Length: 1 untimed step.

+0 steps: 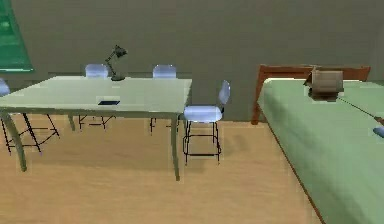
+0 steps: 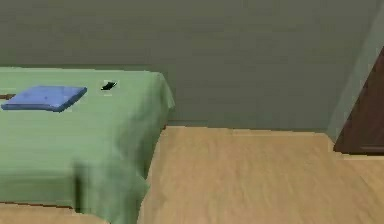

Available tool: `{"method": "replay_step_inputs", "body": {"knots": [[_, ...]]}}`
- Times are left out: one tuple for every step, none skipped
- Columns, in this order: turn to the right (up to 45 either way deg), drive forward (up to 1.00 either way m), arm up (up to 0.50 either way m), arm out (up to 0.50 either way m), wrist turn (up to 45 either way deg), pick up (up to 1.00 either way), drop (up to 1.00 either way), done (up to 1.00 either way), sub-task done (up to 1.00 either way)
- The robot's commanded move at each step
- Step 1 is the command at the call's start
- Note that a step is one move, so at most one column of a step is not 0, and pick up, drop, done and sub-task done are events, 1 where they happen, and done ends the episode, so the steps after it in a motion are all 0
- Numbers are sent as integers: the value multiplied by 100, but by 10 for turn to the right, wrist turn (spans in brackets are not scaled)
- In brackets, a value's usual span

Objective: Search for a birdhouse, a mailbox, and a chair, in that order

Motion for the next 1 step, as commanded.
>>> {"method": "replay_step_inputs", "body": {"knots": [[0,85,0,0,0,0,0,0,0]]}}
